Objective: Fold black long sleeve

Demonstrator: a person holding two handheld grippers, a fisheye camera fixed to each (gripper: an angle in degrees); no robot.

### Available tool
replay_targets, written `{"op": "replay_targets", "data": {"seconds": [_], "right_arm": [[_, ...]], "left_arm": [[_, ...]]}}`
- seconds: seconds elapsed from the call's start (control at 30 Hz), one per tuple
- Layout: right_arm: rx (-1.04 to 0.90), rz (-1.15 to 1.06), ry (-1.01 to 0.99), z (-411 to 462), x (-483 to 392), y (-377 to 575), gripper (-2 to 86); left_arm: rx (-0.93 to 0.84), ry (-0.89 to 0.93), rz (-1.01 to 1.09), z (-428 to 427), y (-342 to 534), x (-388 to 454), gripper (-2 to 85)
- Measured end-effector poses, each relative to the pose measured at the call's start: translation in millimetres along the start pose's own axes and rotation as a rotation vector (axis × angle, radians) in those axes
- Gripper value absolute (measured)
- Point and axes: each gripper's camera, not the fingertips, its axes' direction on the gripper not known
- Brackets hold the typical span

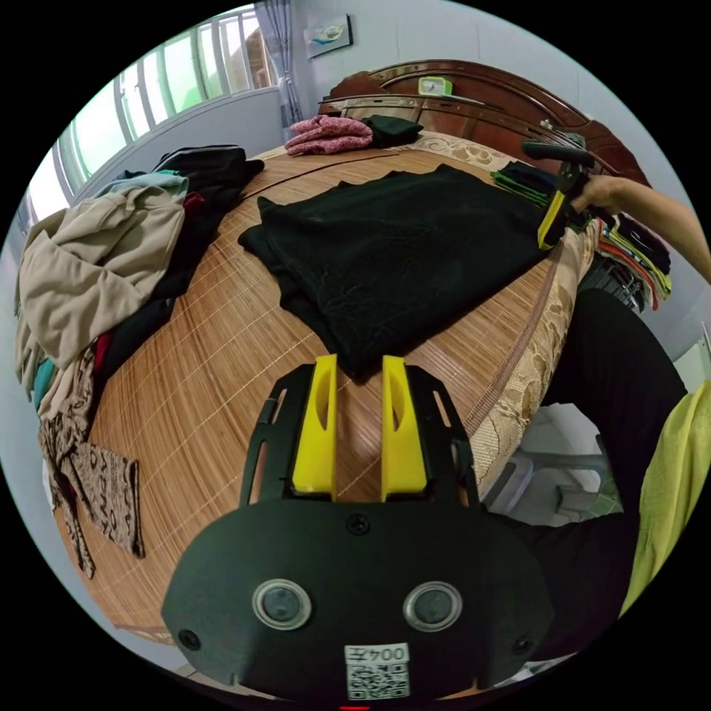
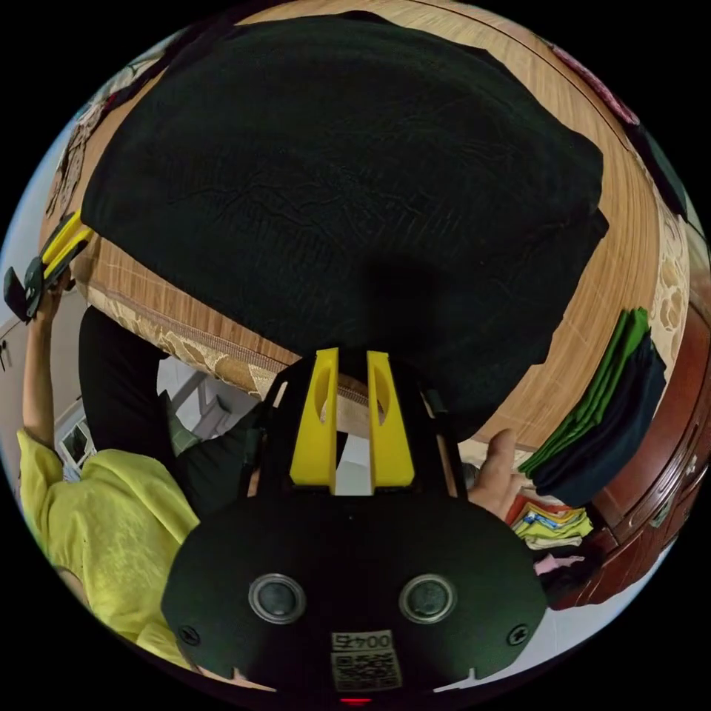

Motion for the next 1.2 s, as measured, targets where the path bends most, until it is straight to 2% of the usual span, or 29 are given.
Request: {"op": "replay_targets", "data": {"seconds": [0.13,0.27,0.63,0.8,0.93,1.2], "right_arm": [[0.042,0.055,-0.044,-6.8,0.7,4.0,7.0],[0.044,-0.006,0.019,-9.8,-12.0,5.6,7.1],[0.036,0.045,0.055,-3.1,-22.8,26.9,6.8],[0.062,0.024,0.126,6.6,-37.4,48.9,6.5],[0.086,-0.031,0.081,19.4,-52.5,73.7,6.5],[0.202,-0.053,0.119,50.1,-57.8,123.5,6.4]], "left_arm": [[0.003,0.031,0.003,3.0,3.2,-3.9,7.4],[0.020,0.038,0.007,-0.6,9.3,-10.1,4.6],[0.019,0.132,-0.006,-5.9,28.7,-35.5,2.4],[0.025,0.166,-0.028,-22.1,55.7,-44.8,2.0],[0.008,0.133,-0.018,-43.3,85.9,-43.8,2.0],[-0.009,0.220,-0.195,-58.6,154.8,-60.3,2.5]]}}
